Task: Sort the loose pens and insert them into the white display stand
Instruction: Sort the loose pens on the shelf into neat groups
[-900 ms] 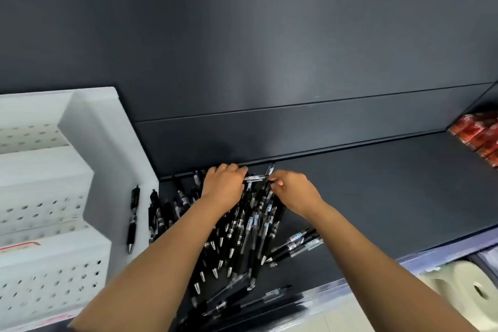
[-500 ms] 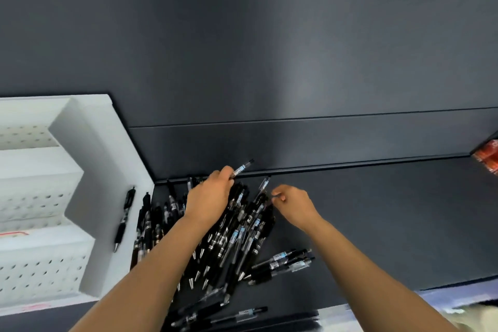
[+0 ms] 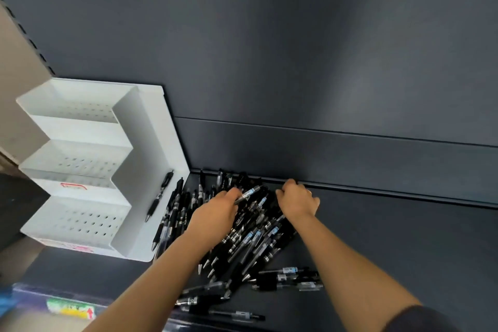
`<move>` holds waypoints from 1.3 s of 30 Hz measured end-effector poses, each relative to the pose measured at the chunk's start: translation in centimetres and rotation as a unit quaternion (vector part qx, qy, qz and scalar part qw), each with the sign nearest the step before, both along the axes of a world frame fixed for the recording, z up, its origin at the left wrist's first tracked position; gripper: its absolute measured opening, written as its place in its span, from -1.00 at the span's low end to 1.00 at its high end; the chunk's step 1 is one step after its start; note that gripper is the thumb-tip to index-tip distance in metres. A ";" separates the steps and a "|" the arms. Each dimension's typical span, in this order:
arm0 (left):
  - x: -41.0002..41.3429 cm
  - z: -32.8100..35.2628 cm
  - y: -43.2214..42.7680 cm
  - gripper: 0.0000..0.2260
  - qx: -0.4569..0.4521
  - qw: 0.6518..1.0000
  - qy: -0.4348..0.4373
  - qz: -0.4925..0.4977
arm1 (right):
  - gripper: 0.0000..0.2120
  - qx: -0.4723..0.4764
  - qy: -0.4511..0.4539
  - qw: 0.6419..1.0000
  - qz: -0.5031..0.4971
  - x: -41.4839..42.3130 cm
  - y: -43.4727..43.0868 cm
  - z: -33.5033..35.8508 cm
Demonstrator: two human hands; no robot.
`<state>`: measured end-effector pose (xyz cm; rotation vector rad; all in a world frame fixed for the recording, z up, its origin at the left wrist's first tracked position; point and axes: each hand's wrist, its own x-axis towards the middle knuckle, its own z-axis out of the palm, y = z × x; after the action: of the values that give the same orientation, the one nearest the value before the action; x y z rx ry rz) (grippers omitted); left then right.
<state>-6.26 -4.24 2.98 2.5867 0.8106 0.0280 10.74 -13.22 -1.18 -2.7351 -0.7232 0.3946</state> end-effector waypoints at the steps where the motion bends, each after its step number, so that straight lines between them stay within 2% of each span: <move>1: -0.2 0.0 0.0 -0.76 0.002 1.000 -0.001 0.005 | -0.77 0.020 0.004 0.999 -0.026 0.1 0.1 0.0; 3: -0.4 0.1 0.0 -0.75 0.007 1.000 -0.005 0.010 | -0.88 0.046 0.028 0.995 -0.080 0.3 0.1 0.0; 5: -0.4 0.0 0.1 -0.76 0.009 1.000 -0.008 0.009 | -0.88 0.112 0.078 0.982 -0.132 0.5 -0.1 -0.2; 8: 0.1 -0.3 0.1 -0.79 0.001 1.000 -0.021 -0.002 | -0.71 0.286 0.122 0.933 -0.181 0.6 -0.7 0.2; 11: 1.1 -0.4 -0.2 -0.85 -0.009 1.000 -0.012 -0.021 | -0.46 0.375 0.179 0.892 -0.179 0.4 -1.6 0.8; 12: 1.4 -0.4 -0.4 -0.87 -0.015 0.999 -0.006 -0.030 | -0.47 0.395 0.231 0.871 -0.180 0.2 -1.9 1.0; 14: 1.9 -0.4 -0.9 -0.95 -0.037 0.998 0.002 -0.050 | -0.66 0.401 0.347 0.831 -0.169 -0.1 -2.5 1.4; 15: 2.0 -0.4 -1.2 -0.99 -0.049 0.997 0.006 -0.061 | -0.76 0.380 0.388 0.826 -0.153 -0.4 -2.8 1.8; 17: 2.0 -0.4 -1.8 -0.91 -0.068 0.995 0.023 -0.072 | -0.80 0.310 0.420 0.846 -0.112 -1.1 -3.6 2.0; 20: 1.1 -0.8 -2.6 -0.83 -0.074 0.993 0.053 -0.075 | -0.82 0.228 0.404 0.882 -0.086 -2.4 -4.8 2.1; 27: -1.6 -1.8 -4.2 -0.73 -0.004 0.991 0.099 -0.094 | -0.81 0.179 0.309 0.928 -0.109 -6.2 -6.3 1.9; 33: -1.7 -2.5 -6.0 -0.60 -0.020 0.994 0.082 -0.071 | -0.85 0.233 0.292 0.911 -0.174 -8.7 -6.4 2.1; 39: -0.9 -2.7 -5.7 -0.66 -0.091 0.991 0.087 -0.043 | -0.87 0.256 0.287 0.903 -0.193 -9.8 -6.1 2.4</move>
<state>-7.18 -9.96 0.24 2.4712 0.7253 -0.2883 0.97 -19.32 1.18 -2.0307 -0.0926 0.7456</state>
